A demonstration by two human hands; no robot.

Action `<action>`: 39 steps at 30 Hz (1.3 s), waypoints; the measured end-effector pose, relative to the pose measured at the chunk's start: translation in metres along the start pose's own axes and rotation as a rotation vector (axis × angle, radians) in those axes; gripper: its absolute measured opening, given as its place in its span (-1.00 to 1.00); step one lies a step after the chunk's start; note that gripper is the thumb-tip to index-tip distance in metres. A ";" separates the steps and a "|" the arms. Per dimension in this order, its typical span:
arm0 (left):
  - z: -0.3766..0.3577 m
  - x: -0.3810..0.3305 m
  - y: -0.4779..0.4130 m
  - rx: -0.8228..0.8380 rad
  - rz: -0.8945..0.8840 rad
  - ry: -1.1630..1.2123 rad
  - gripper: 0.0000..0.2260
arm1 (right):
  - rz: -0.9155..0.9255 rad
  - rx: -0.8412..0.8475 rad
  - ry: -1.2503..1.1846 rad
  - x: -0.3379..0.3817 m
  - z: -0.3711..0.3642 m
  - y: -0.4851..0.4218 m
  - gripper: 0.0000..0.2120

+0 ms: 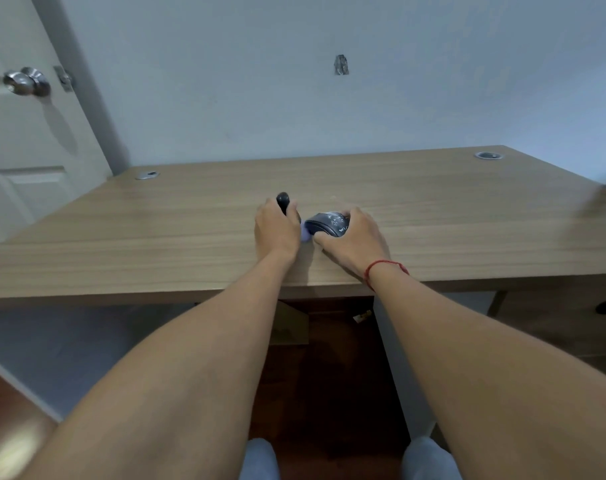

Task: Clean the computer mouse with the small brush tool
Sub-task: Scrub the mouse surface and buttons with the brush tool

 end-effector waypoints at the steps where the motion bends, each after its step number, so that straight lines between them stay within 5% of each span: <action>1: 0.003 -0.001 -0.003 -0.007 -0.012 0.006 -0.69 | 0.009 0.001 0.014 0.000 0.000 -0.001 -0.42; 6: 0.011 -0.015 -0.014 -0.070 -0.072 0.164 -0.72 | 0.054 0.024 0.053 -0.001 -0.001 -0.004 -0.36; 12: 0.004 0.006 -0.012 0.021 -0.047 -0.019 -0.72 | 0.069 0.099 -0.039 -0.011 0.003 -0.011 -0.41; 18: 0.014 -0.018 -0.018 -0.024 -0.086 0.173 -0.68 | 0.030 0.214 -0.079 -0.009 0.006 -0.022 -0.39; 24: 0.002 0.010 -0.011 0.048 0.084 0.103 -0.67 | 0.035 0.184 -0.133 -0.015 0.008 -0.020 -0.36; 31: 0.016 -0.005 -0.020 -0.042 -0.044 0.221 -0.68 | -0.020 0.302 -0.161 -0.010 0.012 -0.022 -0.37; 39: 0.011 0.009 -0.015 0.035 -0.054 0.031 -0.69 | -0.073 0.255 -0.180 -0.007 0.009 -0.020 -0.43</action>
Point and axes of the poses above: each hand's wrist, its own y-axis away from the middle knuckle, its own z-axis out of the back of the hand, x = y × z, the point moved 2 cm from there along -y, towards the middle knuckle, and after that the axes turned 13 degrees about -y, right-handed, at the moved point
